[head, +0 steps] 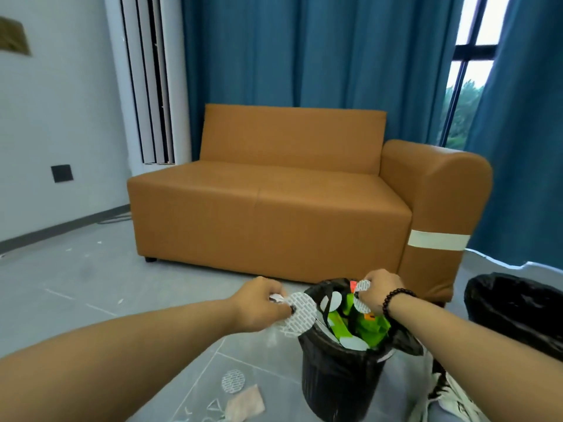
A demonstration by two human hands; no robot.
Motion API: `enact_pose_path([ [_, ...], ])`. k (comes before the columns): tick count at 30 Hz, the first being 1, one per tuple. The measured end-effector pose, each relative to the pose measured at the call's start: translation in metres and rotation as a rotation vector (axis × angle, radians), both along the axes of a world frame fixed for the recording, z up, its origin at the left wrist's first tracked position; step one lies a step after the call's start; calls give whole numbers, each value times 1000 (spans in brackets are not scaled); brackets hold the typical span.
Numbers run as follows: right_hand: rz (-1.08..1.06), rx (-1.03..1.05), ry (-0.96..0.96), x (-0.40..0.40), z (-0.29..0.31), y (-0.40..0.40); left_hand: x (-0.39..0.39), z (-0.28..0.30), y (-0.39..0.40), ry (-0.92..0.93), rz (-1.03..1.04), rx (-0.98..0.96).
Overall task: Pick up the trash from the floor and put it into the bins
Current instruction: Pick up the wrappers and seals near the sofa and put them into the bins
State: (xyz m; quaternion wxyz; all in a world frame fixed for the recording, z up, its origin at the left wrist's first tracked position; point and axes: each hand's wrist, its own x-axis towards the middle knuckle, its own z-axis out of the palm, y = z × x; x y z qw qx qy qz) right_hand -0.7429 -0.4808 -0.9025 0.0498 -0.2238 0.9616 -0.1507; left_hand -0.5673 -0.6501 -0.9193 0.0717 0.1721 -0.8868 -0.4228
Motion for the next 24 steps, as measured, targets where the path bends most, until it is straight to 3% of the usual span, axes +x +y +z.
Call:
enact_pose_path([
  [4,-78,-126,-39,-20,-17,-9,-6,-11,13,37,39,232],
  [9,-40,-85,-142,-15,-43,-35,11,-44,16,-146,83,369],
  [11,9,-26,-62,-10,-42,-38,19,-51,17,-169,122,370],
  [13,89,44,141,-4,-33,-36,22,-49,20,-156,127,400],
  [15,162,-14,274,7,-19,-34,25,-43,26,-129,115,449],
  [16,184,-107,239,16,-11,-32,26,-40,28,-111,107,469],
  [18,239,-372,-36,38,1,-30,30,-37,31,-81,103,512],
  [20,350,-440,-304,64,2,-28,34,-35,28,-60,111,535],
  [24,446,-452,-364,94,-16,-25,42,-35,19,-34,127,546],
])
